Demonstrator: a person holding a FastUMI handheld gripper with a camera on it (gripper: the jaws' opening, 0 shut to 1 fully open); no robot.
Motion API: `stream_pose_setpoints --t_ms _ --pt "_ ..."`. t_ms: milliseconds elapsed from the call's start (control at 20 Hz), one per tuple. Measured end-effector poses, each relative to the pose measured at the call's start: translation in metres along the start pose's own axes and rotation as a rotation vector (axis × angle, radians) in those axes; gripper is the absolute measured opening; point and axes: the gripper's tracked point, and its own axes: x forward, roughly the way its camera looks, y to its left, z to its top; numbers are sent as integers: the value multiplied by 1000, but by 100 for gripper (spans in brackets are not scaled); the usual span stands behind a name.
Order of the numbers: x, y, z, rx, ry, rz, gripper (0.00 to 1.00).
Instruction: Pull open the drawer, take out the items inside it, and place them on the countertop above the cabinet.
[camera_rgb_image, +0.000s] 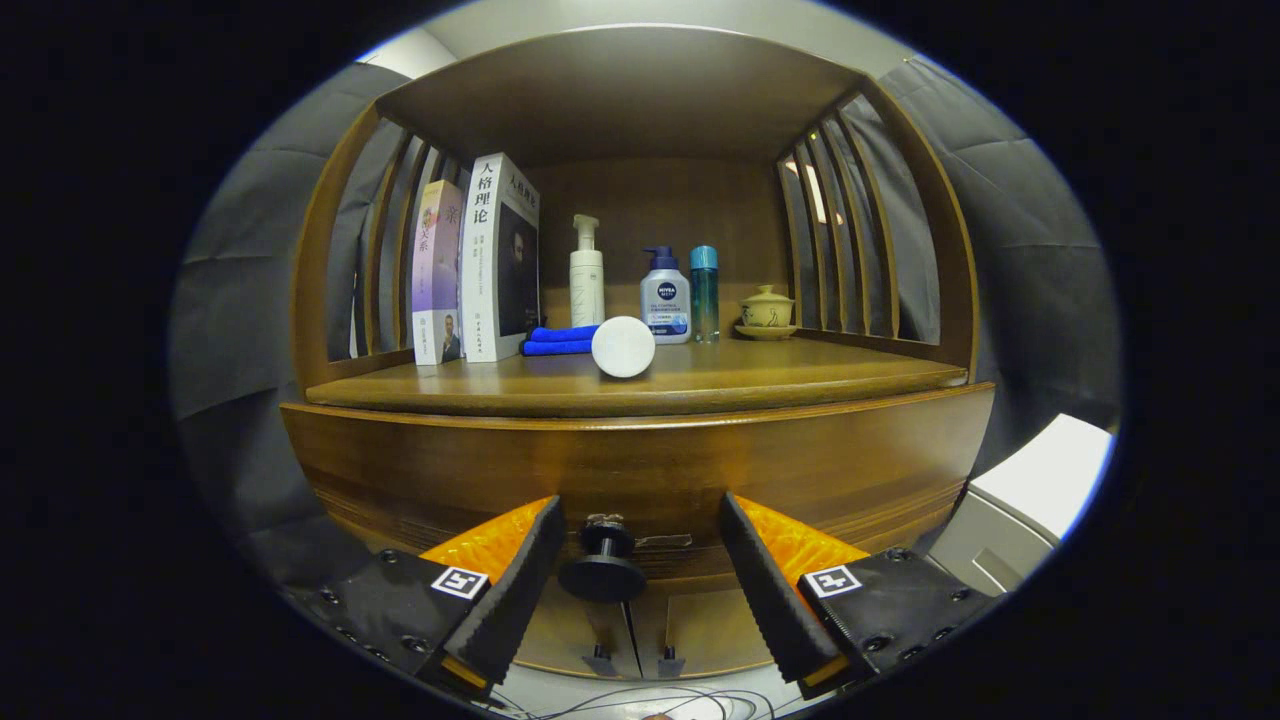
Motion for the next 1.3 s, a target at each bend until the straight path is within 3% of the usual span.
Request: stream_pose_setpoints --t_ms 500,700,850,1100,1300 --pt "-3 -2 0 6 35 -8 100" --pt "-44 -4 21 3 -9 -32 100" --pt "-79 8 44 27 -37 15 99" --pt "-143 -6 84 -37 -141 25 99" --pt "-185 -14 101 -5 -225 38 99"
